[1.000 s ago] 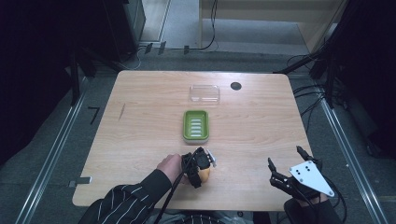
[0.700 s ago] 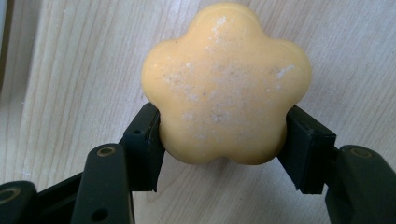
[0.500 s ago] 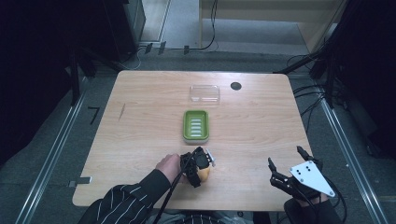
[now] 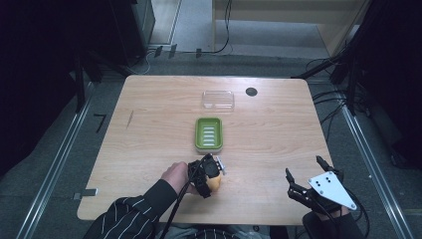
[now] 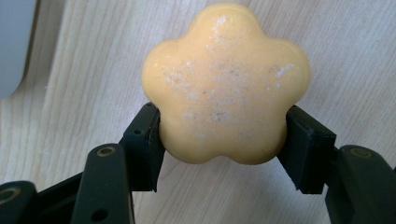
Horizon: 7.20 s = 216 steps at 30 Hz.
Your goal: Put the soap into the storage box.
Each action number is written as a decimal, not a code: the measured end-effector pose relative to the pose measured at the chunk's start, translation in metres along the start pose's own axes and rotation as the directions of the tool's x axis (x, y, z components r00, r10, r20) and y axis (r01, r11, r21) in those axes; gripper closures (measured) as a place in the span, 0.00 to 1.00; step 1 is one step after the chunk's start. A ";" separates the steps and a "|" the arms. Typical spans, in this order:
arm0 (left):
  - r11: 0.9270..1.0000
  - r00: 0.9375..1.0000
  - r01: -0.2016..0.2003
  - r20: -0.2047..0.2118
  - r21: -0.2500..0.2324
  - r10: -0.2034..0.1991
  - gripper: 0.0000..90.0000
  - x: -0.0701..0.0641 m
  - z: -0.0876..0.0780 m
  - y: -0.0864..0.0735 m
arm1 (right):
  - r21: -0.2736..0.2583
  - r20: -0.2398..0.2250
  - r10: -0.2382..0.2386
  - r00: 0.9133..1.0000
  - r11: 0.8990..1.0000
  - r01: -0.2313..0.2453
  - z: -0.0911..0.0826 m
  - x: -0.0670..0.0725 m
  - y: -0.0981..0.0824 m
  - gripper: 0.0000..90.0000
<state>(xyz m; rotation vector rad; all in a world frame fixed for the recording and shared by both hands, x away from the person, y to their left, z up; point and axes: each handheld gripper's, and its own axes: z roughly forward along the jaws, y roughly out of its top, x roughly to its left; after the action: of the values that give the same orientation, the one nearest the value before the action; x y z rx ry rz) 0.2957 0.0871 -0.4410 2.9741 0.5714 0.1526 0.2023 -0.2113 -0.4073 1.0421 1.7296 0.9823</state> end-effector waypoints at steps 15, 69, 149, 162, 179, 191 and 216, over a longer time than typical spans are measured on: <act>1.000 1.000 0.011 -0.014 0.004 -0.011 0.44 0.014 -0.009 -0.005 | 0.001 -0.001 0.001 1.000 1.000 -0.001 0.000 0.000 0.000 0.15; 0.999 0.999 0.024 -0.033 -0.034 -0.025 0.44 0.060 -0.032 0.008 | 0.001 -0.002 0.001 1.000 1.000 -0.001 0.001 0.000 0.000 0.15; 0.992 0.995 0.080 -0.059 -0.093 -0.086 0.44 0.124 -0.045 0.032 | 0.002 -0.003 0.000 1.000 1.000 0.000 0.001 0.000 0.000 0.15; 0.993 0.994 0.085 -0.058 -0.083 -0.090 0.44 0.135 -0.031 0.037 | 0.001 -0.004 0.001 1.000 1.000 -0.001 0.001 0.000 0.000 0.15; 0.993 0.996 0.068 -0.049 -0.095 -0.073 0.44 0.144 -0.021 0.043 | 0.001 -0.002 0.000 1.000 1.000 0.000 0.001 0.000 0.000 0.15; 0.995 0.996 0.065 -0.060 -0.072 -0.069 0.44 0.147 -0.010 0.047 | 0.001 -0.003 0.001 1.000 1.000 -0.001 0.001 0.000 0.000 0.15; 0.998 0.995 0.057 -0.078 -0.034 -0.059 0.44 0.152 0.014 0.051 | 0.001 -0.004 -0.001 1.000 1.000 0.001 0.001 0.000 0.000 0.15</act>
<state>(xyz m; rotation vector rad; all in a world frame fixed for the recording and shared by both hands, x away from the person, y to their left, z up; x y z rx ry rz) 0.4565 0.0960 -0.4370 2.9279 0.6575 0.2724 0.2033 -0.2110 -0.4076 1.0408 1.7340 0.9841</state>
